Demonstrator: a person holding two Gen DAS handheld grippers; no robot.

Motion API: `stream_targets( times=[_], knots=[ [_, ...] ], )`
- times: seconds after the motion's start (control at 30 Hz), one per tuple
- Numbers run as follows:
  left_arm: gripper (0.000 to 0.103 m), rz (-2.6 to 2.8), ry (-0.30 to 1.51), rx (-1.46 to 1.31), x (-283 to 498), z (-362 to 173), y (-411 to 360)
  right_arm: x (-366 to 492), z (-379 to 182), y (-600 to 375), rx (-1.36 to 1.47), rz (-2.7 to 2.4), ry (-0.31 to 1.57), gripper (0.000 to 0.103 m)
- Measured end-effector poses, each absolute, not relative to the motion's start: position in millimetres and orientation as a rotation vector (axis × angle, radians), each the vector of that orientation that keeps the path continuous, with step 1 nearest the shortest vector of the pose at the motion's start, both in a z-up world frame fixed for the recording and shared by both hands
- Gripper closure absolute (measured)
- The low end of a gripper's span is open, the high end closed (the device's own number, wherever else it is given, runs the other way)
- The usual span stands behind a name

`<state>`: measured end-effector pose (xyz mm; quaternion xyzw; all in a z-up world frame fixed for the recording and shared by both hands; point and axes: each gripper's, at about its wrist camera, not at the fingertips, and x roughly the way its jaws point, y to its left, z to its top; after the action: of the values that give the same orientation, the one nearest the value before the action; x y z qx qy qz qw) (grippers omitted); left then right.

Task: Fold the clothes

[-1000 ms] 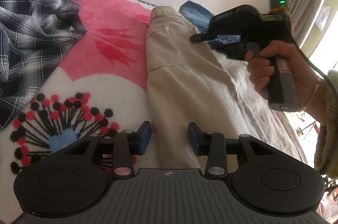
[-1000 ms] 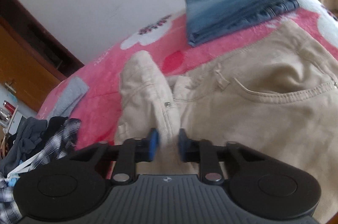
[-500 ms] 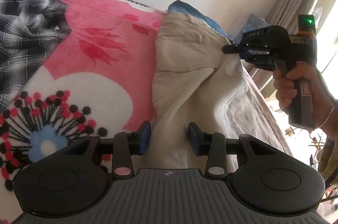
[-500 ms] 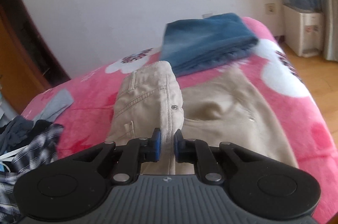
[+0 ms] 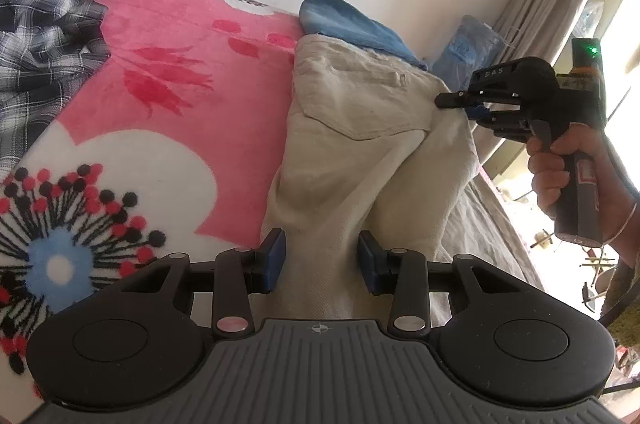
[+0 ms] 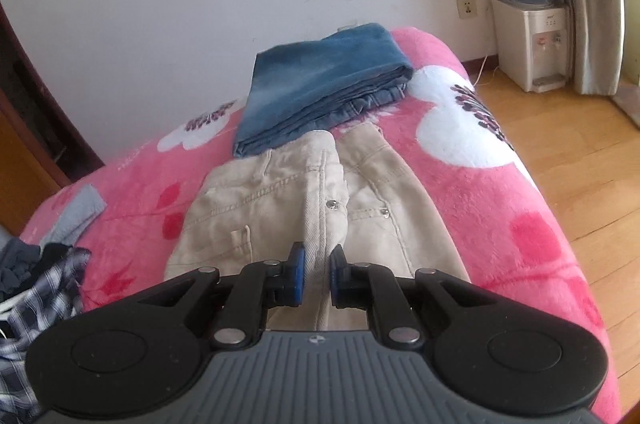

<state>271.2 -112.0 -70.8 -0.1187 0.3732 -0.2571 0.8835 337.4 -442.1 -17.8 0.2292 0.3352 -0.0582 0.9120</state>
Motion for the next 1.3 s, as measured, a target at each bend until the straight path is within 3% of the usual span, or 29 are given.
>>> stream_targets(
  times=[0.23,0.67,0.77,0.9,1.13,1.3],
  knots=[
    [0.064,-0.551,0.777,-0.260,275,-71,-116,329,-12,-450,0.483,-0.135,0.665,0.090],
    [0.057,-0.539,0.790,-0.205,269,-71,-126,332,-53,-469,0.579,-0.216,0.731,0.090],
    [0.057,-0.528,0.789,-0.206,265,-69,-123,329,-56,-481,0.678,-0.193,0.735,0.082],
    [0.057,-0.523,0.787,-0.212,261,-66,-119,303,-47,-503,0.807,-0.169,0.661,0.059],
    [0.057,-0.544,0.773,-0.275,254,-57,-108,248,-33,-524,0.863,-0.056,0.672,0.058],
    [0.056,-0.502,0.790,-0.264,254,-59,-106,217,-36,-495,0.786,0.088,0.796,0.058]
  ],
)
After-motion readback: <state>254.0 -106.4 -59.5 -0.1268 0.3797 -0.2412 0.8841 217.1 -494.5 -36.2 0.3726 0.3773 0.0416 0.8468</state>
